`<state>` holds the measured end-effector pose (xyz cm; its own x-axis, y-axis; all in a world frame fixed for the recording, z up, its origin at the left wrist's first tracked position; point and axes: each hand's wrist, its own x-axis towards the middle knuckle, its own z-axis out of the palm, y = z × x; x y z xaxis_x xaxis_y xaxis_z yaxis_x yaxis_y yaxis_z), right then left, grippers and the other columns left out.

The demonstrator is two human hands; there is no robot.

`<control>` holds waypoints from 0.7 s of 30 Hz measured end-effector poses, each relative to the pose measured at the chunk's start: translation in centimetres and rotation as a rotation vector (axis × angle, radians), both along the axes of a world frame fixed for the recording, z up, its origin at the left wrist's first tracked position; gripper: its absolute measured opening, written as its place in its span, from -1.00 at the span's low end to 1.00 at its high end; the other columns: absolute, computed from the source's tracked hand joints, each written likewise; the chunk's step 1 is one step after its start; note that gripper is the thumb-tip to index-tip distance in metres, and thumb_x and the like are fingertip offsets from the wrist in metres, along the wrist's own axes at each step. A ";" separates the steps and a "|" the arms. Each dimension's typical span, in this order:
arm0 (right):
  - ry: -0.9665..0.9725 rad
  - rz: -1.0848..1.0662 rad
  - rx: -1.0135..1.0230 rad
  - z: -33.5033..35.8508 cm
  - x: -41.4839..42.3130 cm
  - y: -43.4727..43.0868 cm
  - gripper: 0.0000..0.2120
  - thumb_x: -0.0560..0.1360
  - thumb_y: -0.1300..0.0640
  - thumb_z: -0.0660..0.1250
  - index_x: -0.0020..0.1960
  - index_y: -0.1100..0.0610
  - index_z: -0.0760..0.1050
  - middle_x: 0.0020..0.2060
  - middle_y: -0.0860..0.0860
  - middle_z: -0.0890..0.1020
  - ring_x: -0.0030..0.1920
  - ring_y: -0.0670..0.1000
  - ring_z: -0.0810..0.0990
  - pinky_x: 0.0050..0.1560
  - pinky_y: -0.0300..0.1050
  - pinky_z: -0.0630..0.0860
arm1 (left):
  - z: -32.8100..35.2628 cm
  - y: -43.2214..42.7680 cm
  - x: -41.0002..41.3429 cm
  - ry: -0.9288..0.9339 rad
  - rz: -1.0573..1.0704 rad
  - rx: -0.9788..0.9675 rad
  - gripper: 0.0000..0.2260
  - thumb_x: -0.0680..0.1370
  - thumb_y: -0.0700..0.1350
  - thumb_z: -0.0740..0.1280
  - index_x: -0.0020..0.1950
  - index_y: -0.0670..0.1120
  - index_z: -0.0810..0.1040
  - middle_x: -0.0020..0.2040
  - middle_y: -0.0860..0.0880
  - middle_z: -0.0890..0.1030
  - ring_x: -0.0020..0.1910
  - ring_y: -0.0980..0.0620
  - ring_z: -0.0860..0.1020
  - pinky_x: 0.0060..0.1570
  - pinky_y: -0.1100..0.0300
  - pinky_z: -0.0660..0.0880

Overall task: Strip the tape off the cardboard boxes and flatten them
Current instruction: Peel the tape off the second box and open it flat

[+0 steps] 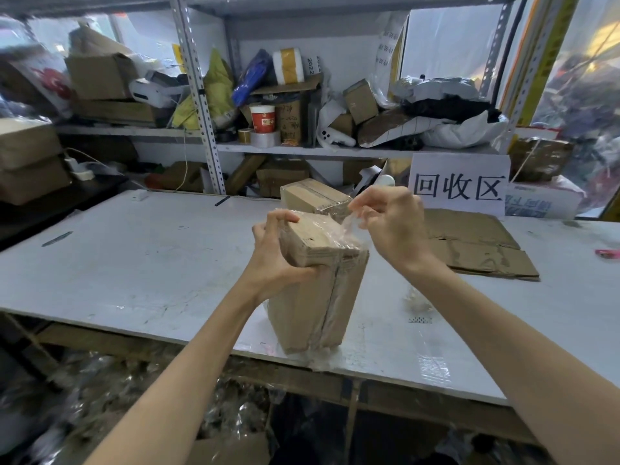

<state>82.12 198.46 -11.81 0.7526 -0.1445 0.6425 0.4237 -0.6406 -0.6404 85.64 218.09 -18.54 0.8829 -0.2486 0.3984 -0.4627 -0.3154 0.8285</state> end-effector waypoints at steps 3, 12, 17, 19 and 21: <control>0.048 -0.015 -0.327 0.2 -0.3 0.7 -0.77 0.45 0.45 0.26 -0.13 0.27 0.68 -0.13 0.16 0.66 -0.13 0.10 0.62 -0.07 -0.06 0.59 | 0.2 -0.5 -0.3 -0.094 0.047 -0.003 -0.27 0.13 0.02 0.59 0.17 0.24 0.29 0.28 -0.01 0.20 0.34 -0.04 0.33 0.33 0.07 0.46; 0.412 0.302 -0.216 -1.4 -1.1 0.0 -0.76 0.51 0.13 0.36 0.16 0.14 0.58 -0.01 0.01 0.63 -0.01 0.01 0.57 0.06 -0.06 0.51 | -0.3 -0.8 -0.4 -0.184 0.144 0.035 -0.27 0.11 0.07 0.60 0.13 0.26 0.25 0.31 -0.01 0.18 0.40 -0.09 0.27 0.29 0.02 0.50; 0.311 0.162 -0.157 -1.6 -0.9 1.0 -0.69 0.42 0.02 0.47 0.09 0.16 0.63 -0.08 0.01 0.67 -0.05 -0.04 0.62 0.01 -0.13 0.56 | -0.3 -1.2 -0.8 -0.212 0.126 0.059 -0.27 0.08 0.15 0.56 0.10 0.35 0.23 0.31 0.04 0.16 0.40 -0.11 0.28 0.25 0.05 0.53; 0.284 0.112 -0.071 -1.6 -0.9 1.3 -0.77 0.40 0.14 0.50 0.02 0.20 0.64 -0.12 0.05 0.69 -0.09 -0.03 0.64 -0.01 -0.11 0.59 | -0.3 -1.3 -0.9 -0.237 0.114 0.069 -0.26 0.07 0.15 0.57 0.09 0.37 0.22 0.32 0.03 0.16 0.40 -0.12 0.29 0.27 -0.01 0.51; 0.321 0.091 -0.015 -1.3 -0.8 1.2 -0.78 0.37 0.20 0.53 -0.02 0.22 0.62 -0.15 0.07 0.67 -0.11 -0.02 0.64 -0.05 -0.11 0.61 | -0.3 -1.3 -0.9 -0.257 0.114 0.089 -0.26 0.06 0.17 0.57 0.10 0.36 0.22 0.33 0.02 0.15 0.40 -0.13 0.28 0.28 -0.04 0.49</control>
<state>81.28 199.62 -13.14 0.9264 -0.0599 0.3716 0.2575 -0.6194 -0.7416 84.74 216.76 -18.83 0.7801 -0.1976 0.5937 -0.6112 -0.4439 0.6553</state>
